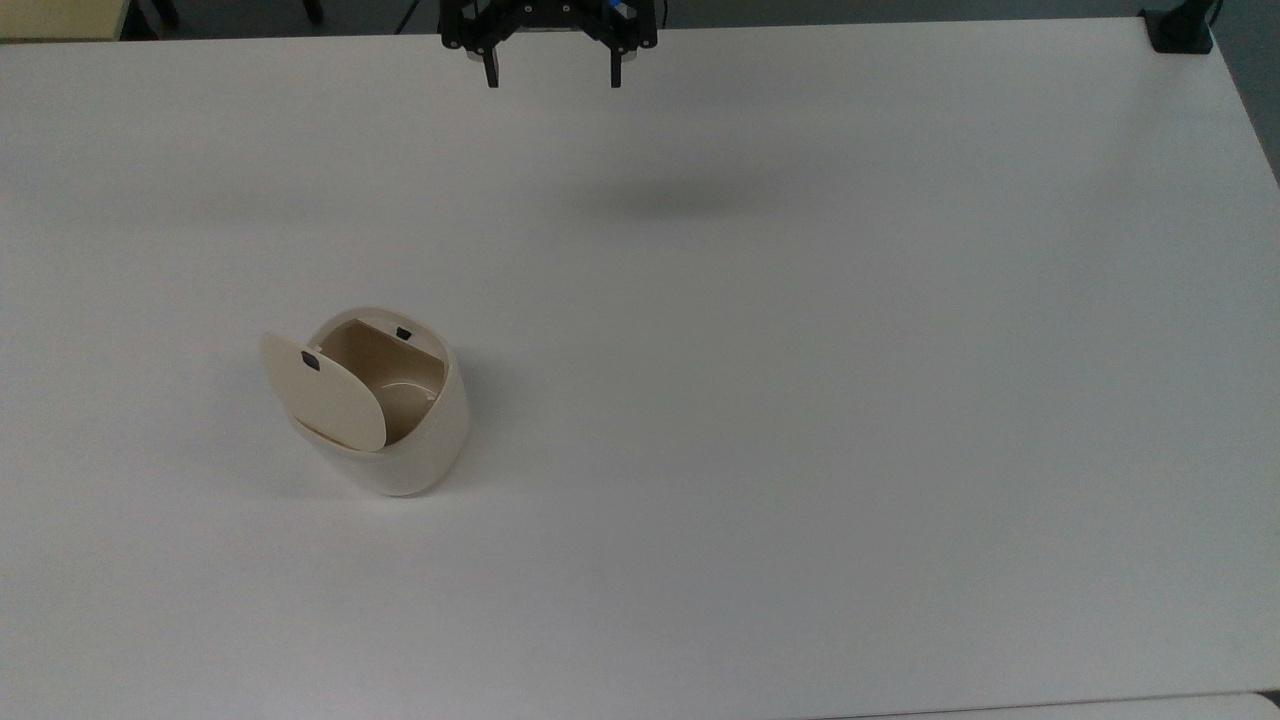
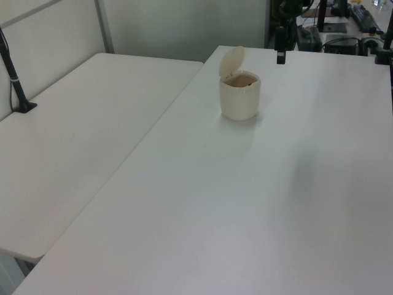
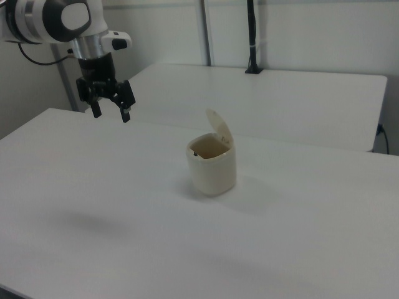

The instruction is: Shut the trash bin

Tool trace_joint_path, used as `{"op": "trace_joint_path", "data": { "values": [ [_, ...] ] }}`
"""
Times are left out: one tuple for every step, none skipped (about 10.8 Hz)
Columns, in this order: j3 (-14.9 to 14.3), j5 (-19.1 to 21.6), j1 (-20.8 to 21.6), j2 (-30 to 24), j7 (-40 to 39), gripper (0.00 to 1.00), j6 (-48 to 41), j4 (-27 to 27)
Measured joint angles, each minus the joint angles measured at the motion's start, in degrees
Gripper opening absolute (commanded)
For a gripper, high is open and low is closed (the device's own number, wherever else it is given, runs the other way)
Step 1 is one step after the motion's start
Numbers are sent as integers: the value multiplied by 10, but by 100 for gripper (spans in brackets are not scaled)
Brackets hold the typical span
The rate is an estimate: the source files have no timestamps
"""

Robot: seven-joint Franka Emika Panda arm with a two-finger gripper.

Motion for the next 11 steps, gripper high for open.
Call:
{"op": "trace_joint_path", "data": {
  "values": [
    [0,0,1,0,0,100,0,0],
    [0,0,1,0,0,100,0,0],
    [0,0,1,0,0,100,0,0],
    [0,0,1,0,0,100,0,0],
    [0,0,0,0,0,100,0,0],
    [0,0,0,0,-1,89,0,0],
    [0,0,0,0,-1,64,0,0],
    [0,0,0,0,-3,50,0,0],
    [0,0,0,0,-10,46,0,0],
    [0,0,0,0,-14,44,0,0],
    [0,0,0,0,-18,47,0,0]
  ]
}}
